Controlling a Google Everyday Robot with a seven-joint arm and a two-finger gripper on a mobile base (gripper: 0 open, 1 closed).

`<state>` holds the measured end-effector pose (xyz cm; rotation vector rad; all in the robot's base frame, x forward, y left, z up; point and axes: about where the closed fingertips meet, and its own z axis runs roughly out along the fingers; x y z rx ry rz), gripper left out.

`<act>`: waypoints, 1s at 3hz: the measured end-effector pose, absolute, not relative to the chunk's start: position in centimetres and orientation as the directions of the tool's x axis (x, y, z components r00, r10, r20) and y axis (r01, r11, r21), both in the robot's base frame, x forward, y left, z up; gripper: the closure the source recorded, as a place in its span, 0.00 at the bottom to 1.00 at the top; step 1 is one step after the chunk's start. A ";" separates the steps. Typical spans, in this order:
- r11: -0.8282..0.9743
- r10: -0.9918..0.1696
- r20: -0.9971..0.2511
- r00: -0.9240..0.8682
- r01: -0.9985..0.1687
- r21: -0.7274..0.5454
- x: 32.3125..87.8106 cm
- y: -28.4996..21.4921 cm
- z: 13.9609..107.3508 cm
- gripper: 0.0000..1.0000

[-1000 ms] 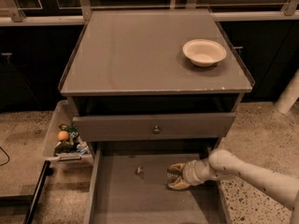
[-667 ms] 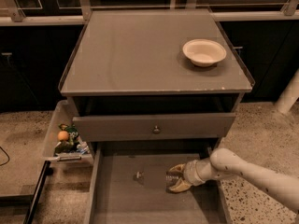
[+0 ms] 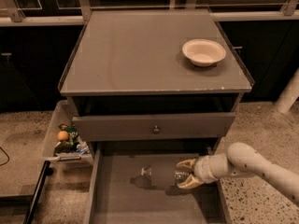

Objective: Pick water bottle from middle drawer and place on counter

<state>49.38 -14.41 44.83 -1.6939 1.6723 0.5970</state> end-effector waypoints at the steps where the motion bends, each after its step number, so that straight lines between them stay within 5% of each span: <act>1: 0.046 -0.687 -0.717 0.121 -0.977 -0.209 48.0 -15.8 49.6 1.00; 3: 0.006 -0.751 -0.616 0.236 -0.931 -0.365 46.6 -17.1 62.2 1.00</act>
Offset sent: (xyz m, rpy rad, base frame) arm -0.0399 -0.0375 0.1816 -0.0985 -0.2512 0.0074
